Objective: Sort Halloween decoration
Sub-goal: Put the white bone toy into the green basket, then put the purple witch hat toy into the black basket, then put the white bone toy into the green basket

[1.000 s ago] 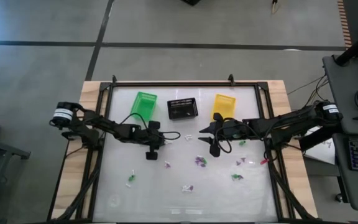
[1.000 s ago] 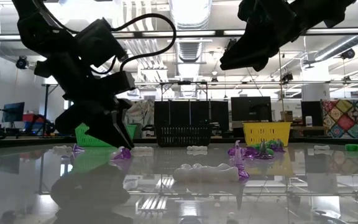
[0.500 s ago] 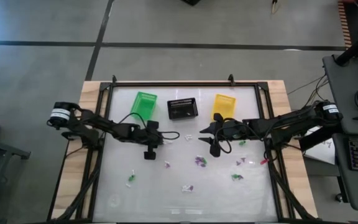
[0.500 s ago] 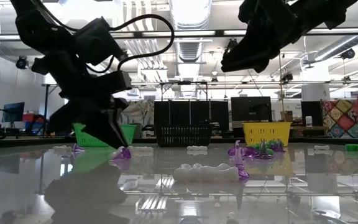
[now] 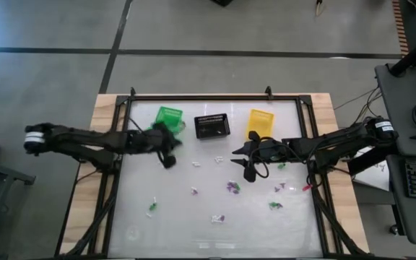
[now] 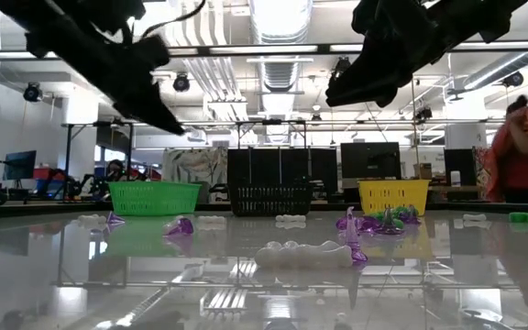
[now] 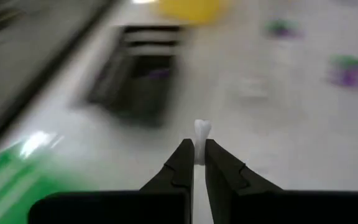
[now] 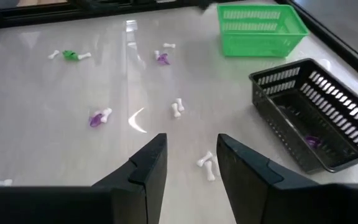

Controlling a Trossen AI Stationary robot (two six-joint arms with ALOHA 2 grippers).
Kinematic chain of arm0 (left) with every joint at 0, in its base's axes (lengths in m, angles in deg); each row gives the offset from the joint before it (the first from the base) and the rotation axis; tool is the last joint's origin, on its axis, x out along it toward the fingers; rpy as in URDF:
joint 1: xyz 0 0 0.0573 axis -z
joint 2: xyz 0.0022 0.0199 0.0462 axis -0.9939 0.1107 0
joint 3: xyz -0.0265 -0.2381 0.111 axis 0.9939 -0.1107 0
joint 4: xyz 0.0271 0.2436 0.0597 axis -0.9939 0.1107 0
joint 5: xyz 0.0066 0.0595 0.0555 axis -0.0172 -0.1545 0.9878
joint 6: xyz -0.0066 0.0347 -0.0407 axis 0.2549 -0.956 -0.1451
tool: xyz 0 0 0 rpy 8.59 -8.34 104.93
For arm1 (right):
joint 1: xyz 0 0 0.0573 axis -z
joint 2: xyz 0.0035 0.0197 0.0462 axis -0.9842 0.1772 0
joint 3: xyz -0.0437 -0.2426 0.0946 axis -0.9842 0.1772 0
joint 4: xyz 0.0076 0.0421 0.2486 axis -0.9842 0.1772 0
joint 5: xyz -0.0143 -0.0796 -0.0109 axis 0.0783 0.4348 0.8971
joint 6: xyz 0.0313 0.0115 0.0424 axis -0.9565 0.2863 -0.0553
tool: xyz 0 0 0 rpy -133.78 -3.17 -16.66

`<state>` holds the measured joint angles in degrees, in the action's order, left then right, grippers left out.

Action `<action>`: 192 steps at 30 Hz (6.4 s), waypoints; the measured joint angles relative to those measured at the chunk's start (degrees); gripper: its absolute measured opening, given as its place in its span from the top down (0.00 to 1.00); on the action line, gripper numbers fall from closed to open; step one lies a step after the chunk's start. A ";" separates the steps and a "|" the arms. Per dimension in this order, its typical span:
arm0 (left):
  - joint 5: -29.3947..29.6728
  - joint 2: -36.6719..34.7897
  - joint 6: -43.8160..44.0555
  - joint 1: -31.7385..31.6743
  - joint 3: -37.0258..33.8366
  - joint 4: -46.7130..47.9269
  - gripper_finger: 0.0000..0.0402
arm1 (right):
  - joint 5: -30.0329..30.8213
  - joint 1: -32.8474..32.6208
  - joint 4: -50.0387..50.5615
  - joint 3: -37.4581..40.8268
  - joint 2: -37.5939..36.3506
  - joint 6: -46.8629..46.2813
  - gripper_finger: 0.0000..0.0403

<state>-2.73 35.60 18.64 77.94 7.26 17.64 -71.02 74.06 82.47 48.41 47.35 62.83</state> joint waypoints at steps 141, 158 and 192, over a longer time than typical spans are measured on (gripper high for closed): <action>-2.20 0.37 -9.09 2.13 3.72 -19.81 0.81 | 7.98 -1.16 -3.49 -5.50 4.08 0.25 0.98; -2.20 0.37 -7.76 2.13 3.72 -19.70 0.81 | 7.40 20.26 -35.78 -5.22 29.23 -6.03 0.98; -19.38 16.36 0.30 4.07 3.67 -16.79 0.81 | -1.20 4.94 -4.43 -5.19 2.14 0.24 0.72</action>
<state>-22.11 51.96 18.93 82.01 10.93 0.85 -72.22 79.00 78.04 43.21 49.49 63.07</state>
